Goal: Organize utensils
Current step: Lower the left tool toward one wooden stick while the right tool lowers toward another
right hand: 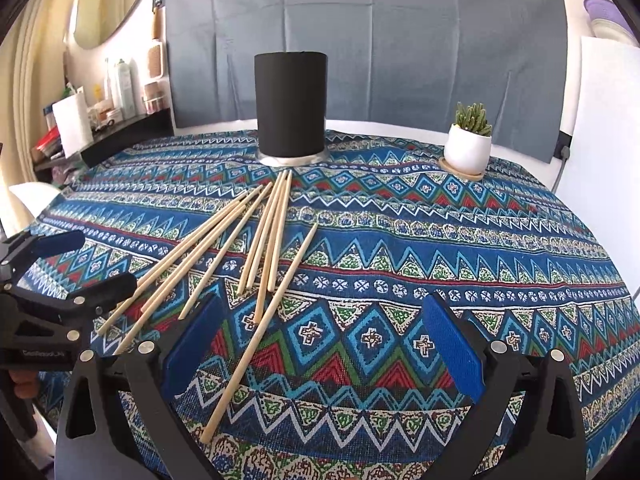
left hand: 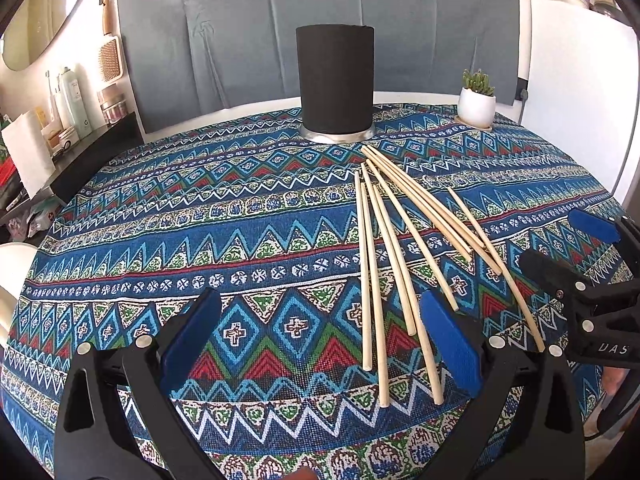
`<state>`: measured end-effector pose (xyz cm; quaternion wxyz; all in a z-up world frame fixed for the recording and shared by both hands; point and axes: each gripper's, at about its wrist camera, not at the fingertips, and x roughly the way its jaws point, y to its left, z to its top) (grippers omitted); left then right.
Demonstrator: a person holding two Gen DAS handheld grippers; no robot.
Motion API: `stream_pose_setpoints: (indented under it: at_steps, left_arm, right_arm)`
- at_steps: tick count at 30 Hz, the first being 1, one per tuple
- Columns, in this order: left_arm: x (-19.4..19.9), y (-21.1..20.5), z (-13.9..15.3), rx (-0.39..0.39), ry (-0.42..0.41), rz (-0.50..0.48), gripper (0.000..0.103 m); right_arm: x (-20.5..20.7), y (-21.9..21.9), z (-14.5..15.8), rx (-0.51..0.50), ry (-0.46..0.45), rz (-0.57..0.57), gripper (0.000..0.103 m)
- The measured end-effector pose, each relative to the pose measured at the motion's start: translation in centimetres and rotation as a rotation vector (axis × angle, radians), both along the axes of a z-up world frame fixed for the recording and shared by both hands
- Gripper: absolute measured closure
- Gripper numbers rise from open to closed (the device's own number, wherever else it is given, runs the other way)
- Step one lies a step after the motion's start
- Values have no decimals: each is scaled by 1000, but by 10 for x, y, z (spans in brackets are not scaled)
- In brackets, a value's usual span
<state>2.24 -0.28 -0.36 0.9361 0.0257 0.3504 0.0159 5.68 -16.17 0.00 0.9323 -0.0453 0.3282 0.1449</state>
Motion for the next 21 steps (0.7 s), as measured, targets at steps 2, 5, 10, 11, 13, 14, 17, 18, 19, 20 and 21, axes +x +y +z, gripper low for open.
stream_pose_setpoints:
  at_steps: [2, 5, 10, 11, 13, 14, 17, 18, 19, 20, 21]
  left_arm:
    - [5, 3, 3, -2, 20, -7, 6]
    - [12, 7, 5, 9, 55, -16, 6]
    - [30, 18, 5, -76, 165, -77, 6]
    - [34, 20, 4, -85, 186, -78, 6]
    - [41, 22, 4, -67, 206, -70, 6]
    - [44, 24, 5, -50, 211, -66, 6]
    - [56, 27, 7, 1, 240, -62, 6]
    - [60, 29, 7, 10, 255, -64, 6]
    - [65, 30, 7, 16, 271, -70, 6]
    - [69, 31, 6, 21, 287, -75, 6]
    - [73, 31, 5, 31, 299, -76, 6]
  right_arm:
    - [6, -2, -1, 5, 39, 2, 8]
    - [17, -7, -2, -19, 80, -21, 8]
    - [36, -12, 0, -70, 116, -33, 8]
    - [40, -12, -1, -77, 128, -32, 8]
    - [49, -12, -1, -95, 154, -32, 8]
    - [54, -11, -2, -107, 168, -35, 8]
    - [69, -8, -5, -144, 208, -36, 8]
    - [73, -6, -6, -153, 221, -35, 8]
    - [77, -5, -6, -155, 232, -28, 8]
    - [81, -3, -7, -156, 244, -18, 8]
    - [83, -1, -8, -160, 252, -11, 8]
